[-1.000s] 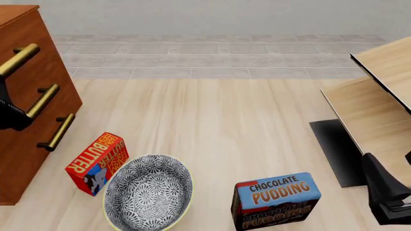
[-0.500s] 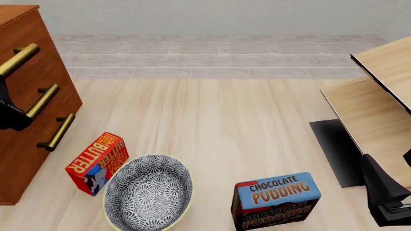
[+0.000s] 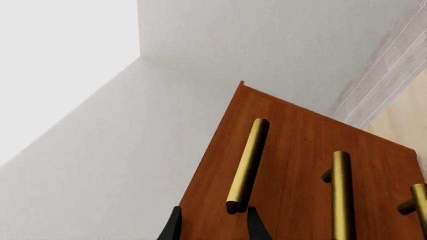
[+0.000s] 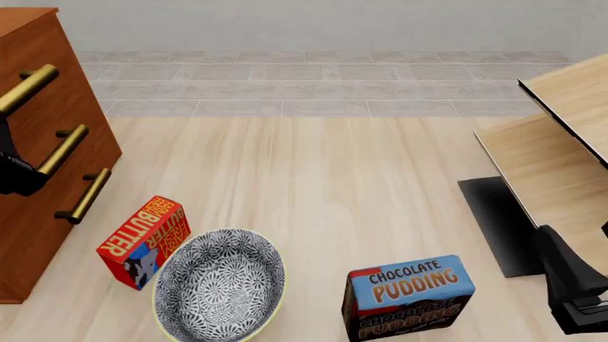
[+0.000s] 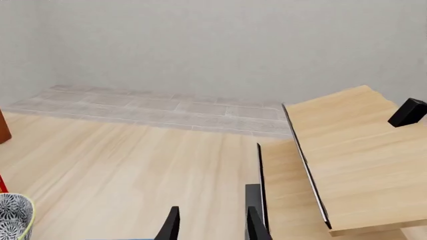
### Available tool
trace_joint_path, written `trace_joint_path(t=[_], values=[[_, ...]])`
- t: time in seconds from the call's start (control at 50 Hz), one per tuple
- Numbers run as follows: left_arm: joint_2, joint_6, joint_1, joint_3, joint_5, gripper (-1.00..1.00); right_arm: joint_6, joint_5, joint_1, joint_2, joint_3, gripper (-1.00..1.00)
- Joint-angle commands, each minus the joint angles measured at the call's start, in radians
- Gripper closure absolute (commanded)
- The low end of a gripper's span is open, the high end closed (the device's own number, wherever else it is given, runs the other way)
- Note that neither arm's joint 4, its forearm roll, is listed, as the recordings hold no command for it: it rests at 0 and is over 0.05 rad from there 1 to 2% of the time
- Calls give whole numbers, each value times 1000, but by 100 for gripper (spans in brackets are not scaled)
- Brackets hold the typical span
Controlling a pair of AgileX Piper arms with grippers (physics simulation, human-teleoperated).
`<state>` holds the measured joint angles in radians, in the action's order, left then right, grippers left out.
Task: Close the top drawer of the cabinet.
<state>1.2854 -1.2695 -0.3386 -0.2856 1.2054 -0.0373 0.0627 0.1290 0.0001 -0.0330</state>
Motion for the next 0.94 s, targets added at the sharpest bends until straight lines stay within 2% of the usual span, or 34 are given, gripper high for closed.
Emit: trace_joint_path(t=[0.02,0.44,0.52,0.94], values=[[-27,24,-55,17,14,-100,-10,18,-16,0,-30,-100],[-55,41,-61,31,14,-100,-21,66,-34,0,-97,-100],[-51,67,-59,36,14,-100,-22,75,-32,0,-106,-100],[-13,55,-41,52,14,-100,-25,98,-16,0,-138,-100]])
